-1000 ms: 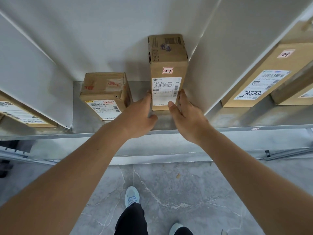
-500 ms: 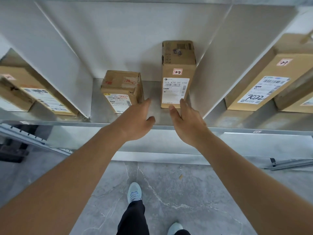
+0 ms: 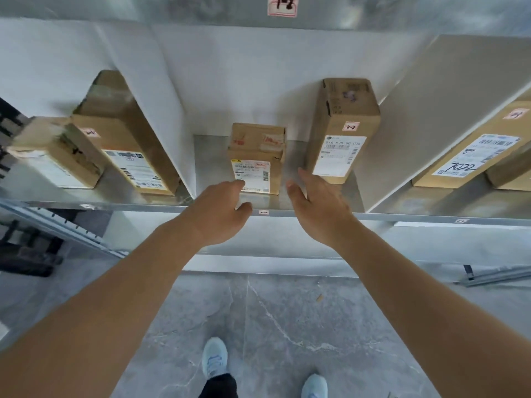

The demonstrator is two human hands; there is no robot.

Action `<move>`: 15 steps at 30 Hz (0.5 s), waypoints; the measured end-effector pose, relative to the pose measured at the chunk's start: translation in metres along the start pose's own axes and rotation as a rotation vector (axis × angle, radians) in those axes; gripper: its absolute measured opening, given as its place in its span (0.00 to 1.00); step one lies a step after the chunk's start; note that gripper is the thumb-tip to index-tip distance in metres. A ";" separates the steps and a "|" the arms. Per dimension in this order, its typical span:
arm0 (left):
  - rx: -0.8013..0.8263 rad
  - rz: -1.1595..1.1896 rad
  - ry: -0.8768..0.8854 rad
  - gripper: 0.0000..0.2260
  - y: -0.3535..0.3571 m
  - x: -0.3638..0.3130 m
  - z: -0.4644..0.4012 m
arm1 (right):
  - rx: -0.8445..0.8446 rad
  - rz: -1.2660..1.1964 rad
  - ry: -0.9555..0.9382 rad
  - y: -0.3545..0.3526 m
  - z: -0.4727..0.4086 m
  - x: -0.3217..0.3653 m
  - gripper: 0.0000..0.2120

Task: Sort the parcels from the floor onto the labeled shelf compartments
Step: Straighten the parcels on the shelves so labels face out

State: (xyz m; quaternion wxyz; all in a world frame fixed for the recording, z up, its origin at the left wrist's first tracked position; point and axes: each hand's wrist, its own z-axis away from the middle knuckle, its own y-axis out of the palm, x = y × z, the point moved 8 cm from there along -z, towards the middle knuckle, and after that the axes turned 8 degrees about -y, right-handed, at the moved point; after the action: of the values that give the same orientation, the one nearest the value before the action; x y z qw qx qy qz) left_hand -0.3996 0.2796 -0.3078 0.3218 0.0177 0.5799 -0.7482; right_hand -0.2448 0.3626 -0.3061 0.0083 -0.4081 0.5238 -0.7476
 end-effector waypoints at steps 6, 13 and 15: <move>0.079 -0.026 0.050 0.17 0.003 0.035 -0.022 | -0.048 0.023 0.085 0.019 -0.013 0.009 0.19; 0.101 0.053 0.120 0.25 -0.009 0.035 -0.035 | -0.112 -0.020 0.154 0.028 -0.024 0.013 0.25; 0.092 0.087 0.149 0.27 -0.007 0.033 -0.038 | -0.138 -0.042 0.163 0.032 -0.028 0.007 0.31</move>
State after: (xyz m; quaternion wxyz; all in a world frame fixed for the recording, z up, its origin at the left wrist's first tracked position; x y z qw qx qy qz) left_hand -0.4426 0.2986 -0.3270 0.3086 0.1131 0.5661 -0.7560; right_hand -0.2803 0.3668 -0.3300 -0.0780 -0.3564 0.5642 -0.7407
